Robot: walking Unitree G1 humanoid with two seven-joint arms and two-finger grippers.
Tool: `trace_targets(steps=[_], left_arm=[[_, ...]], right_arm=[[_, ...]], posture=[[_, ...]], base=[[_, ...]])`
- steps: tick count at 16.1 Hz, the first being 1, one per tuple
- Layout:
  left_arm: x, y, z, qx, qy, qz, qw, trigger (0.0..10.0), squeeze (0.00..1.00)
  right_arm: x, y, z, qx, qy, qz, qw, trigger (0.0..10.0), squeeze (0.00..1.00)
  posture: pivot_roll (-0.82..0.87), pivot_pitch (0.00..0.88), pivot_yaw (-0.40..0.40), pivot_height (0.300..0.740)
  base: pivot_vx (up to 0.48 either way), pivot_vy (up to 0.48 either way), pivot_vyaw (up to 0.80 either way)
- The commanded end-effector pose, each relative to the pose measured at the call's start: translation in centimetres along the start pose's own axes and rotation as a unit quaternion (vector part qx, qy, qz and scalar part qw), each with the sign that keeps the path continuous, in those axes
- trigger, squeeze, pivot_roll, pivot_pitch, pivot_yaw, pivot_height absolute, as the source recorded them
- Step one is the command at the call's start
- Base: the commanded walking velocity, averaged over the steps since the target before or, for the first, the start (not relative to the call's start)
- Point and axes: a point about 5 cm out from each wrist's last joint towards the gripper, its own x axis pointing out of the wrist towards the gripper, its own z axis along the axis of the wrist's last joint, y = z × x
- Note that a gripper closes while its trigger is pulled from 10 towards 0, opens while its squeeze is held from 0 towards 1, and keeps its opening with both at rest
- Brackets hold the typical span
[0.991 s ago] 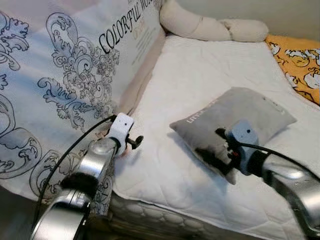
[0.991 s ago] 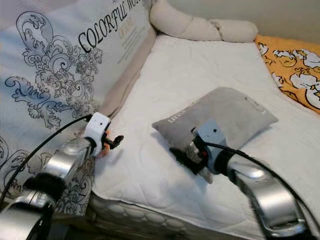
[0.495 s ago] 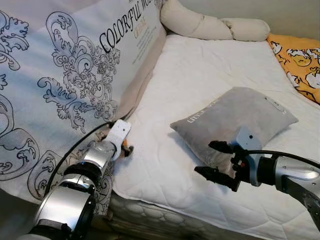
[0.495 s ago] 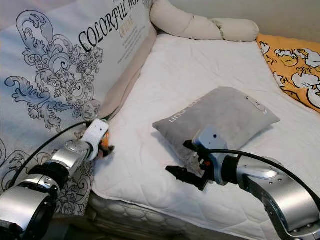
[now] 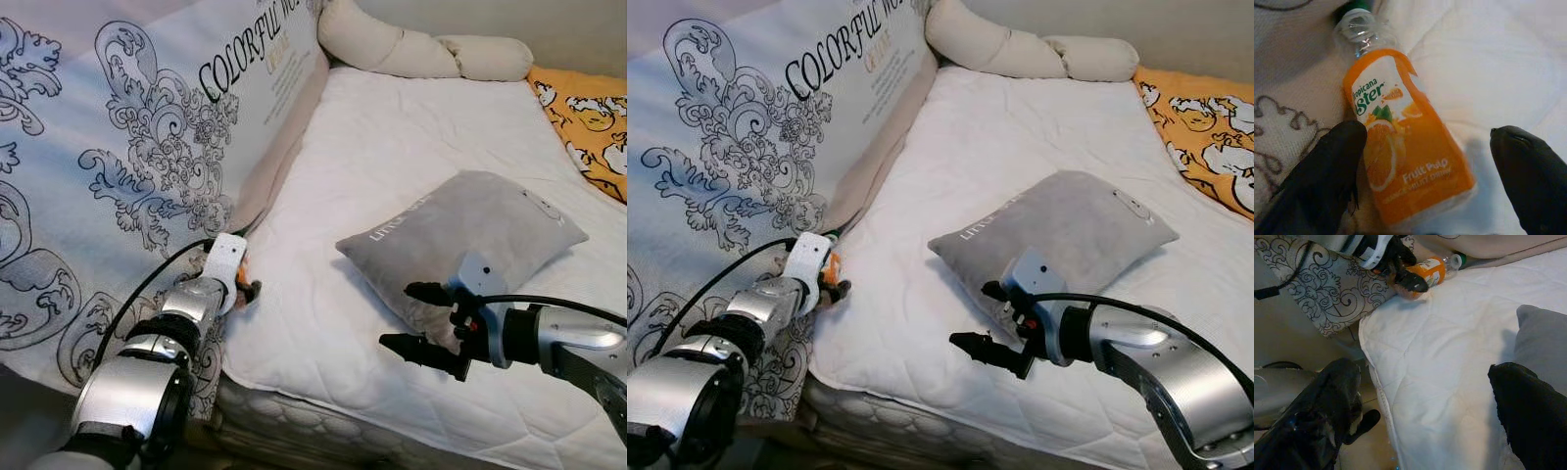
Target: Clean up the room
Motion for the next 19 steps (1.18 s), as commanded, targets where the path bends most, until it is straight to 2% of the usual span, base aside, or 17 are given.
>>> trace_targets(steps=[1, 2, 3, 4, 8, 14, 15, 16, 17, 19], left_arm=[[0.0, -0.1, 0.4, -0.022, 0.001, 0.003, 1.0, 10.0, 0.0], [0.1, -0.3, 0.2, -0.043, 0.006, 0.004, 0.999, 10.0, 0.0], [0.2, -0.6, -0.5, -0.099, 0.027, 0.015, 0.995, 10.0, 0.0], [0.2, -0.7, -0.8, -0.111, 0.037, 0.023, 0.993, 10.0, 0.0], [0.1, -0.3, -1.3, -0.08, 0.046, 0.068, 0.993, 10.0, 0.0], [0.3, -1.9, -2.3, -0.083, 0.069, 0.023, 0.994, 10.0, 0.0], [0.3, -1.9, -2.5, -0.082, 0.072, 0.025, 0.994, 4.6, 0.0], [0.3, -1.9, -2.7, -0.082, 0.074, 0.025, 0.994, 1.6, 0.0], [0.3, -1.9, -2.7, -0.078, 0.075, 0.025, 0.994, 0.0, 0.0], [0.3, -1.7, -2.9, -0.076, 0.076, 0.027, 0.994, 0.0, 0.0]], right_arm=[[0.0, 0.3, 0.0, -0.001, 0.006, 0.014, 1.0, 10.0, 0.0], [0.0, 0.4, 0.0, -0.001, 0.007, 0.014, 1.0, 10.0, 0.0], [-0.1, 0.4, 0.0, -0.001, 0.01, 0.013, 1.0, 10.0, 0.0], [-0.1, 0.4, 0.0, -0.001, 0.012, 0.012, 1.0, 10.0, 0.0], [-0.1, 0.5, 0.0, -0.004, 0.02, 0.012, 1.0, 10.0, 0.0], [-0.1, 0.8, 0.0, -0.005, 0.025, 0.02, 0.999, 10.0, 0.0], [-0.2, 0.9, 0.0, -0.005, 0.027, 0.027, 0.999, 10.0, 0.0], [-0.2, 1.0, 0.0, -0.005, 0.029, 0.033, 0.999, 10.0, 0.0], [-0.3, 1.0, 0.0, -0.005, 0.031, 0.035, 0.999, 10.0, 0.0], [-0.3, 1.0, -0.1, -0.006, 0.033, 0.037, 0.999, 10.0, 0.0]], posture=[[-0.23, 0.0, 0.002, 0.74], [-0.24, 0.0, 0.003, 0.74], [-0.25, 0.0, 0.005, 0.74], [-0.26, 0.0, 0.005, 0.74], [-0.27, 0.0, 0.005, 0.74], [-0.29, 0.0, 0.005, 0.74], [-0.29, 0.0, 0.006, 0.74], [-0.29, 0.0, 0.006, 0.74], [-0.29, 0.0, 0.005, 0.74], [-0.29, 0.0, 0.005, 0.74]], base=[[0.0, 0.0, 0.0], [0.0, 0.0, 0.0], [0.0, 0.0, 0.0], [0.0, 0.0, 0.0], [0.0, 0.0, 0.0], [0.0, 0.0, 0.0], [0.0, 0.0, 0.0], [0.0, 0.0, 0.0], [0.0, 0.0, 0.0], [0.0, 0.0, 0.0]])
